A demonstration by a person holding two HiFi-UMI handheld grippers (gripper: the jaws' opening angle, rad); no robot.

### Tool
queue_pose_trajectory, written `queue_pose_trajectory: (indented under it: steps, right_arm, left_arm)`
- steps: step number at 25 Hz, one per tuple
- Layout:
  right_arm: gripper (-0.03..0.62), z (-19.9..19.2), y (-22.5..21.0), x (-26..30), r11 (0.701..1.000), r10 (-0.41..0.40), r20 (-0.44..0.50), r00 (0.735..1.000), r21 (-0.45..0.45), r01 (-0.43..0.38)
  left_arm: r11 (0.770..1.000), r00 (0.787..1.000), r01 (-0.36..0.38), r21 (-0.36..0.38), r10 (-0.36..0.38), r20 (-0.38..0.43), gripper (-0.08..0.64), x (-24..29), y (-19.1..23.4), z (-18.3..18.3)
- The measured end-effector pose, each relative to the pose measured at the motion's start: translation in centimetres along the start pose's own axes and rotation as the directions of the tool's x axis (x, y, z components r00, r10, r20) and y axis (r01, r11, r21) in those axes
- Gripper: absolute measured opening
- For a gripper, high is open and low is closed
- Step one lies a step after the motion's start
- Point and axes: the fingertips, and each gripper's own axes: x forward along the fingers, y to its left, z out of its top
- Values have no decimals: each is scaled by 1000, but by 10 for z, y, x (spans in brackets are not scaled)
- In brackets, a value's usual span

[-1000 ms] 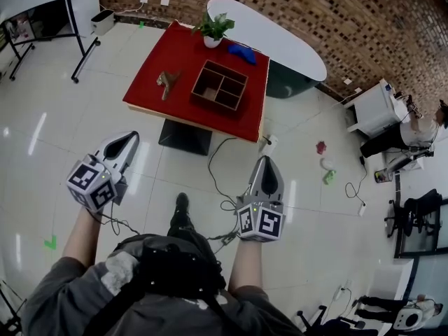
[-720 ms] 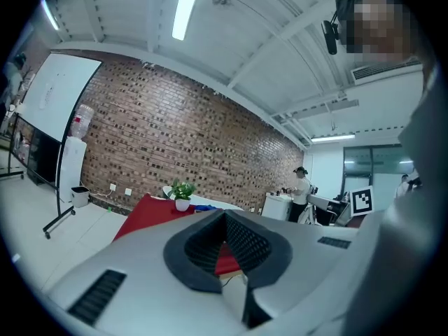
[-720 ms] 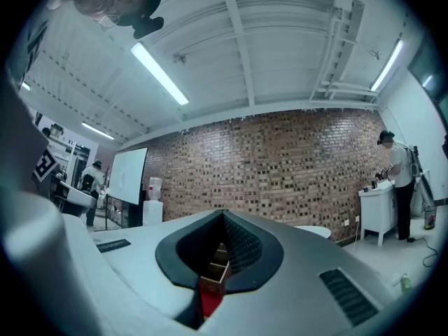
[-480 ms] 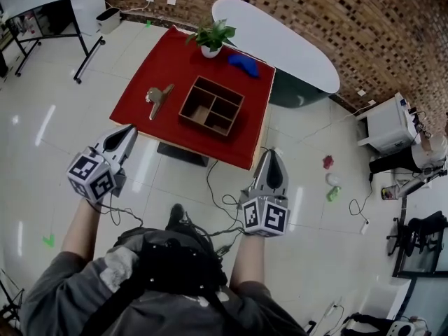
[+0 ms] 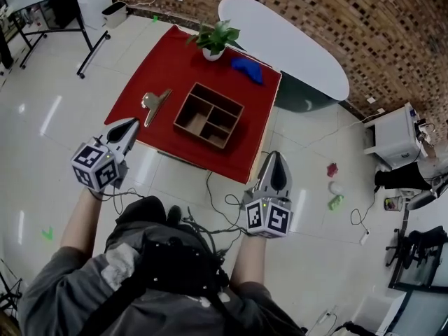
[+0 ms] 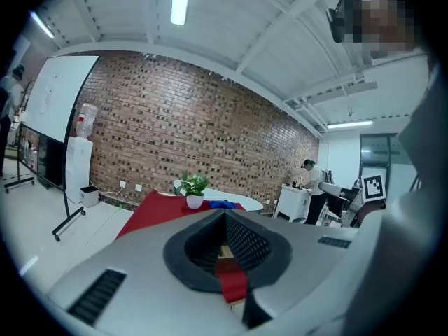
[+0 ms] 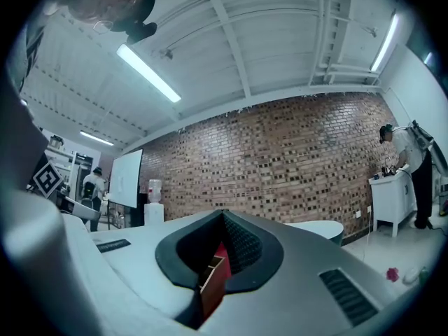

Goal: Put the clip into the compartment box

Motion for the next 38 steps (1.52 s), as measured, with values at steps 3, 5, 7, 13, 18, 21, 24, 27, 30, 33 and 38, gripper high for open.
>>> queue_pose_trajectory:
  steps: [3, 5, 7, 13, 18, 21, 24, 27, 30, 33, 38]
  right_arm:
    - [11, -6, -1, 13, 1000, -5, -17, 1000, 3, 5]
    - [11, -9, 0, 22, 1000, -8, -28, 1000, -1, 8]
    - [11, -12, -1, 32, 1000, -18, -35, 999, -7, 18]
    - [11, -22, 0, 75, 996, -83, -49, 995, -26, 81]
    - [11, -29, 9, 124, 992, -125, -47, 991, -30, 123]
    - [11, -35, 17, 149, 990, -140, -52, 989, -39, 138]
    - [11, -42, 21, 167, 987, -154, -65, 986, -49, 151]
    - [11, -48, 22, 183, 984, -171, -72, 983, -51, 168]
    - [11, -52, 24, 192, 980, -196, -83, 977, -57, 192]
    - [11, -55, 23, 203, 976, -215, -90, 972, -60, 210]
    - [11, -57, 25, 215, 969, -245, -104, 964, -60, 240]
  left_arm:
    - [1000, 1000, -9, -6, 9, -8, 29, 15, 16, 3]
    - [1000, 1000, -18, -11, 18, -25, 29, 26, 32, 1]
    - [1000, 999, -23, -10, 23, -44, 29, 39, 48, -3]
    - [1000, 990, -16, 3, 16, -142, 31, 84, 104, -26]
    - [999, 962, -37, 14, 39, -270, 129, 126, 160, -59]
    - [999, 939, -41, -8, 36, -341, 150, 148, 187, -79]
    - [999, 915, -46, -17, 35, -402, 180, 168, 210, -96]
    - [999, 891, -35, -36, 15, -453, 189, 185, 228, -106]
    - [998, 857, 4, -68, -38, -513, 189, 199, 235, -116]
    - [993, 815, 38, -108, -93, -571, 189, 211, 238, -125]
    - [980, 763, 114, -164, -192, -617, 179, 223, 235, -126]
